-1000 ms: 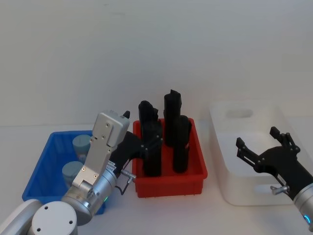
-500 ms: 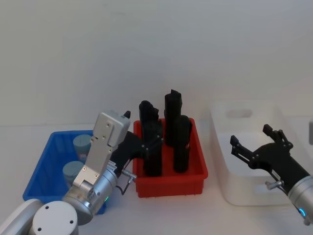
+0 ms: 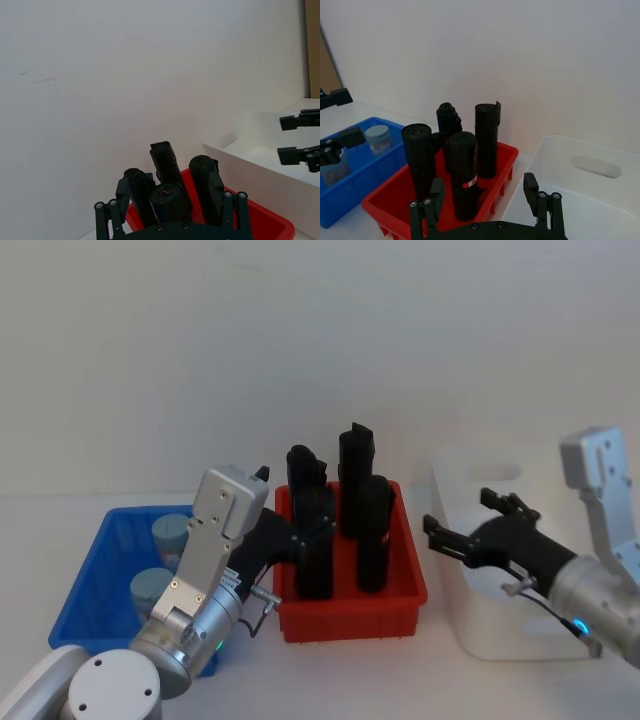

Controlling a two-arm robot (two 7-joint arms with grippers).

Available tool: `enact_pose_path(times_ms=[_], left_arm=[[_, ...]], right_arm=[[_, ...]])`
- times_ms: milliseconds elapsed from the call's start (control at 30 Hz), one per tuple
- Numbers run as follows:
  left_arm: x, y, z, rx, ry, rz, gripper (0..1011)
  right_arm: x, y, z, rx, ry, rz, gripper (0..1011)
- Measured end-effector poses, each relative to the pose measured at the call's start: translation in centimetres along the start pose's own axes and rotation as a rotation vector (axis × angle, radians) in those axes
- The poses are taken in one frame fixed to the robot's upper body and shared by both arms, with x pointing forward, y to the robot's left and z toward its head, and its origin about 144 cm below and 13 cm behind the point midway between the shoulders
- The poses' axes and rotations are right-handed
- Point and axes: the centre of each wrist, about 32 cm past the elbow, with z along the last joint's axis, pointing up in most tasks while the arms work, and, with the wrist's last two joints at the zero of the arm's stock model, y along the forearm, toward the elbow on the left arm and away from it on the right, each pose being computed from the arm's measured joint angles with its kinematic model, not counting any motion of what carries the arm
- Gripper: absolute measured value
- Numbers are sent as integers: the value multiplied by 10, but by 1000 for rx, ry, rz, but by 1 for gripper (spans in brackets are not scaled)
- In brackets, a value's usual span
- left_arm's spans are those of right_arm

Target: Pick the cotton swabs from the blue box and place them into the white box.

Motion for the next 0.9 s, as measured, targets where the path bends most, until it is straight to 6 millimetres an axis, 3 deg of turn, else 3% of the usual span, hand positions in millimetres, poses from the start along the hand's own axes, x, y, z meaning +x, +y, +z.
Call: enact_pose_path(times_ms=[367, 900], left_arm=[[0, 0, 0, 0, 0, 0, 1003], [0, 0, 0, 0, 0, 0, 1004]], right_arm=[[6, 48, 32, -140, -1, 97, 1002], [-5, 93, 51, -259, -50, 100, 1002]])
